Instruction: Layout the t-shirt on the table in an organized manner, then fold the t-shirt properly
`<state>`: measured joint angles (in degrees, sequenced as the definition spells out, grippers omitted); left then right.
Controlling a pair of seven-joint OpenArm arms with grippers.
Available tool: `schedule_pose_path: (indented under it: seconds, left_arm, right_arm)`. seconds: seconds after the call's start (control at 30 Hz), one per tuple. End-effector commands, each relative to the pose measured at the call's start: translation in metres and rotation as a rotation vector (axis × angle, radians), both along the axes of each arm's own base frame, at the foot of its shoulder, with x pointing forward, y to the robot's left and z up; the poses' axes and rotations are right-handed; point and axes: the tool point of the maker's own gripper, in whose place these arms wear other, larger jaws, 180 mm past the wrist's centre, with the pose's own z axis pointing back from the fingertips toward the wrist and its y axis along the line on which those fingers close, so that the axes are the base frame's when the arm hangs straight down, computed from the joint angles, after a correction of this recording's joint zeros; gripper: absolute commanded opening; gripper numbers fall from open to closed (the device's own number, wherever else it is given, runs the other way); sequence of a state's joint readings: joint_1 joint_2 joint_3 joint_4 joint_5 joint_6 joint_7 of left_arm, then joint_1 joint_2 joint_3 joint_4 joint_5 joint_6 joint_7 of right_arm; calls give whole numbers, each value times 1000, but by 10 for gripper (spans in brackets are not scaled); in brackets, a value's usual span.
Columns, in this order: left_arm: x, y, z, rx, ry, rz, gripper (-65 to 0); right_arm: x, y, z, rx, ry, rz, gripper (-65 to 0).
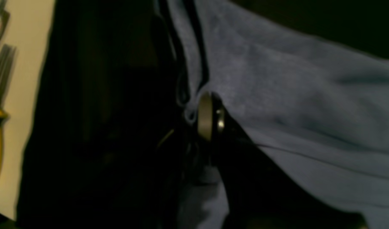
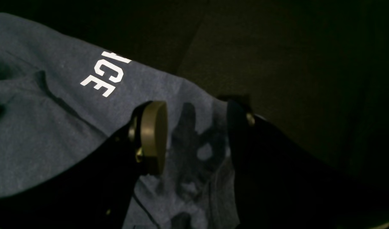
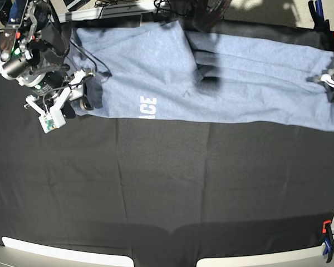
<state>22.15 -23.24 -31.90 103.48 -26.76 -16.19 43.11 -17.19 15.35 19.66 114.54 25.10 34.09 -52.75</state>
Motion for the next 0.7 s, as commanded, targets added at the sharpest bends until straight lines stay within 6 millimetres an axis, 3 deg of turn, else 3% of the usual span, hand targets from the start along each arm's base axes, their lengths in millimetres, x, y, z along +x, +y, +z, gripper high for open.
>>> schedule_pose_path:
  seconds: [0.0, 0.17, 0.4, 0.5, 0.67]
  left_arm:
    - [2, -13, 15, -4, -47, -24, -650]
    - [-8, -88, 34, -100, -102, -124, -650]
    - [-10, -198, 22, -253, -87, -329, -650]
    - [-11, -230, 22, -281, -101, -383, -650]
    - [-4, -259, 25, -307, -116, -398, -650]
  right_arm:
    - [7, 0, 13, 3, -52, 10, -357]
    - [7, 4, 14, 26, -56, 19, -357]
    - [6, 8, 16, 50, -54, 25, -357]
    - [6, 8, 15, 49, -52, 25, -357]
    - [4, 7, 13, 43, -37, 25, -357]
